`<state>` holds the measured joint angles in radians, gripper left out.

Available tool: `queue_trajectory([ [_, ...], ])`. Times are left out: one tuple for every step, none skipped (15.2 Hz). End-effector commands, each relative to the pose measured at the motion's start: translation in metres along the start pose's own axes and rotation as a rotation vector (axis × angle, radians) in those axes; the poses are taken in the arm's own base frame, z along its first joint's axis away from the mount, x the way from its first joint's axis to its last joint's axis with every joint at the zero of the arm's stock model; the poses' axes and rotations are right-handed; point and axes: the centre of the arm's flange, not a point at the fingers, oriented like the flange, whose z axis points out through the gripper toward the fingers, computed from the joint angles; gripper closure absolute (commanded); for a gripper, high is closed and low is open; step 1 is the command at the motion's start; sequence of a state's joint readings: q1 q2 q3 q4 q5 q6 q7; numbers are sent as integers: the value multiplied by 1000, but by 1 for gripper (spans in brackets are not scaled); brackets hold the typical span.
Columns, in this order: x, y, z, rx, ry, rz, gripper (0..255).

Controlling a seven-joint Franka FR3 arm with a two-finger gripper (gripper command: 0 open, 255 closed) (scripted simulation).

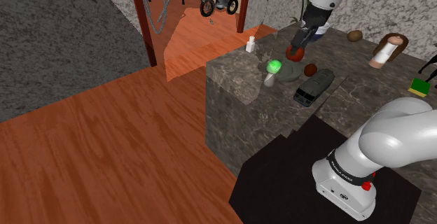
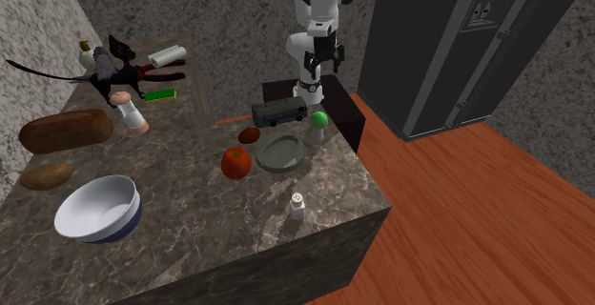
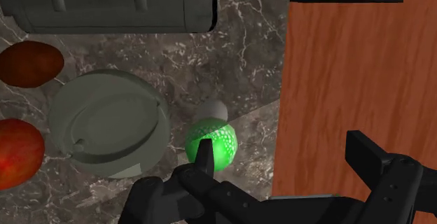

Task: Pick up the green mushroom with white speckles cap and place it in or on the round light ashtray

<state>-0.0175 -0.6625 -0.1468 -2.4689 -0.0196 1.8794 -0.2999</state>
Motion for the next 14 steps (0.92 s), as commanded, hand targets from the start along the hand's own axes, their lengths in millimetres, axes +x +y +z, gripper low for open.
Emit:
queue_trajectory([
  [7,25,18,51,17,12,0],
  [11,36,28,77,24,18,0],
  [14,47,39,104,30,24,0],
  [17,59,50,130,37,30,0],
  [21,69,60,156,44,36,0],
  [24,80,72,182,51,42,0],
  [28,90,83,208,58,48,0],
  [31,100,95,234,64,54,0],
  [34,110,107,260,71,60,0],
  [35,113,110,268,73,61,0],
  [36,111,115,268,73,61,0],
  [36,110,120,268,73,61,0],
  [37,109,125,268,73,61,0],
  [37,107,130,268,73,61,0],
])
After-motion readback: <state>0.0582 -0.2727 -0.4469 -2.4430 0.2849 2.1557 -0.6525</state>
